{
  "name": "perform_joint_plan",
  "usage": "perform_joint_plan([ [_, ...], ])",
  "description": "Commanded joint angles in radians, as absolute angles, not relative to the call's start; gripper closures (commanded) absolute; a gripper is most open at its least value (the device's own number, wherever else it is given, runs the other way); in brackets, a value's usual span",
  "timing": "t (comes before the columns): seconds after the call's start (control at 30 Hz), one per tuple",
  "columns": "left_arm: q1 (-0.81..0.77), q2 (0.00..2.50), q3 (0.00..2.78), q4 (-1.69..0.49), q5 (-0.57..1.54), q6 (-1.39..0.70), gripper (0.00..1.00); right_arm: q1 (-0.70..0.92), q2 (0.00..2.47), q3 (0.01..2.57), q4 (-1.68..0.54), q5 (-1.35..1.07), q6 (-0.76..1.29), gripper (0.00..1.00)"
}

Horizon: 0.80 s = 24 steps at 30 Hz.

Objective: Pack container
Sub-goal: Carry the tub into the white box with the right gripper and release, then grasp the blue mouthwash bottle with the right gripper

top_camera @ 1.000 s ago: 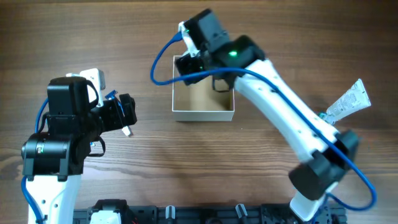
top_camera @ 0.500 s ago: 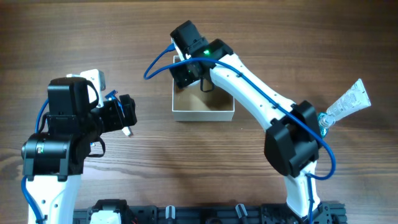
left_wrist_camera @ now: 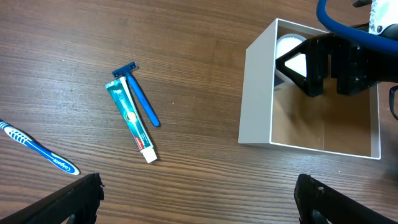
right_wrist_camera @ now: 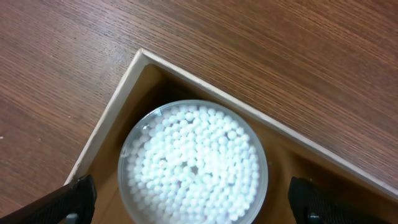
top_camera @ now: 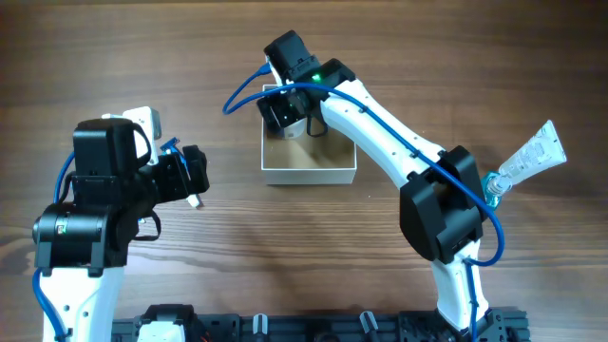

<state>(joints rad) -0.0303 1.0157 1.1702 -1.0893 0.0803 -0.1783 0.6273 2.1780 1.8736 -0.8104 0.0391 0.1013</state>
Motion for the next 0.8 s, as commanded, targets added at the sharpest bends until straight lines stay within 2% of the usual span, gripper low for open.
perform_joint_plan([
  [0.0, -0.024, 1.018, 1.194, -1.09, 0.096, -0.188, 0.0, 0.625, 2.158, 1.878, -0.82, 0.057, 0.108, 0.0],
  [0.23, -0.024, 1.018, 1.194, -1.09, 0.096, -0.188, 0.0, 0.596, 1.863, 1.878, -0.943, 0.217, 0.242, 0.0],
  [0.33, -0.024, 1.018, 1.194, -1.094, 0.096, -0.188, 0.0, 0.505, 1.713, 1.877, -1.104, 0.24, 0.413, 0.0],
  [0.43, -0.024, 1.018, 1.194, -1.097, 0.096, -0.188, 0.0, 0.351, 1.585, 1.876, -1.416, 0.244, 0.756, 0.0],
  [0.47, -0.024, 1.018, 1.194, -1.097, 0.096, -0.188, 0.0, 0.313, 1.562, 1.876, -1.476, 0.243, 0.793, 0.0],
  [0.6, -0.024, 1.018, 1.194, -1.097, 0.096, -0.188, 0.0, 0.213, 1.451, 1.841, -1.602, 0.232, 0.778, 0.0],
  [0.77, -0.024, 1.018, 1.194, -1.113, 0.096, -0.188, 0.0, 0.196, 1.235, 1.679, -1.605, 0.176, 0.746, 0.0],
])
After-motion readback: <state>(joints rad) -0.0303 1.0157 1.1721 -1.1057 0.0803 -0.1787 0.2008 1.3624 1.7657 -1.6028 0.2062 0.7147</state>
